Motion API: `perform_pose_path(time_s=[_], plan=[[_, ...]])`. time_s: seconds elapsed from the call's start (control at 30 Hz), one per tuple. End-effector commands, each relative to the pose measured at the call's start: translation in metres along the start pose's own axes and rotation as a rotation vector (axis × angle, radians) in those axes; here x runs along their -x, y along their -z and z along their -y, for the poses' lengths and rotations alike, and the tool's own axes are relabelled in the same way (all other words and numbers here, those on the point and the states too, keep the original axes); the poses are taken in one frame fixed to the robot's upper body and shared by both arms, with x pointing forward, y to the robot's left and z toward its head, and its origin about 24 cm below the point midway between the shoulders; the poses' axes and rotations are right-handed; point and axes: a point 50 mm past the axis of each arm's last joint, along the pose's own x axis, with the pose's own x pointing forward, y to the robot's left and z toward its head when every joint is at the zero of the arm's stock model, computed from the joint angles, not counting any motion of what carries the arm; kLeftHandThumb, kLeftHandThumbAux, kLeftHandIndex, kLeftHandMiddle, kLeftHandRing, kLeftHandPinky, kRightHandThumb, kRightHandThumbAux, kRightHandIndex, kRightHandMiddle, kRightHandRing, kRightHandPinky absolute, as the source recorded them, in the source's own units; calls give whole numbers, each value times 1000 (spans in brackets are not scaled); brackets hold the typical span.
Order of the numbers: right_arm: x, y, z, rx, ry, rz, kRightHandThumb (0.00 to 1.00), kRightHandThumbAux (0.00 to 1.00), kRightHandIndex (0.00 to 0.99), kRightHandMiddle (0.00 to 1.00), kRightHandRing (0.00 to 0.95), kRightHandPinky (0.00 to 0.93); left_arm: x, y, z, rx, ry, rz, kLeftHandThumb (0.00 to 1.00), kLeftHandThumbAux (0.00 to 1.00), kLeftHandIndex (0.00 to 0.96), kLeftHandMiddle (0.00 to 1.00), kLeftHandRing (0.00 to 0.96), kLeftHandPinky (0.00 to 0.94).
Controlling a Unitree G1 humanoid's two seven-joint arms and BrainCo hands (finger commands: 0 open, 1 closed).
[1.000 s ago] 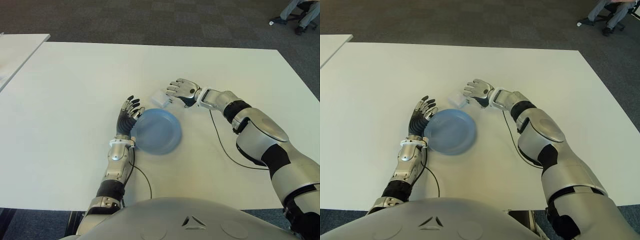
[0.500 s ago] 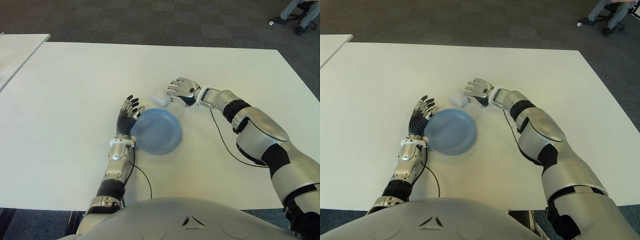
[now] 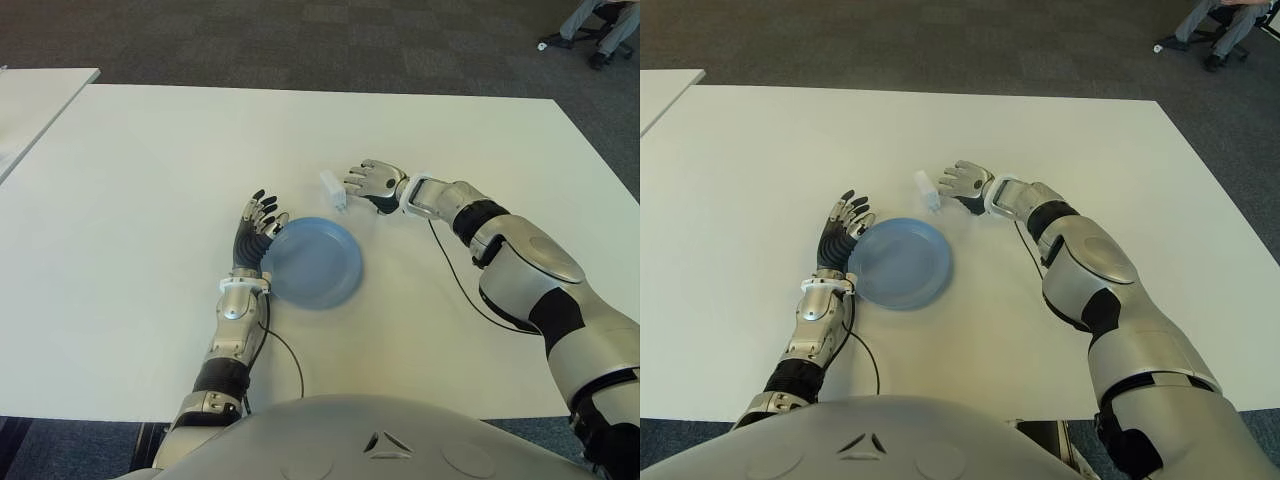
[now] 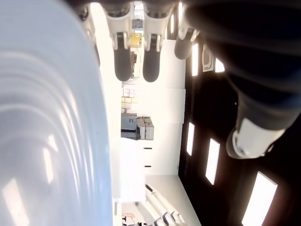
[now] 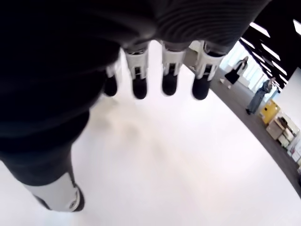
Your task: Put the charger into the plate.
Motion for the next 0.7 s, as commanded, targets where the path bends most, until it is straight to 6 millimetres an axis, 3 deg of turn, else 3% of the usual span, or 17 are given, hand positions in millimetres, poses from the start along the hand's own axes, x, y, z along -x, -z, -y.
perform_pose_path(time_s=[0.03, 0.7], plan=[[5, -10, -18, 1, -61, 32, 0, 743, 0, 0, 0, 0, 9, 16, -4, -5, -17, -89, 0, 573, 102, 194, 181, 180], [18, -7, -31, 29, -72, 74, 0, 741, 0, 0, 0, 0, 7, 16, -8, -17, -35, -106, 0, 581, 107, 193, 182, 183]])
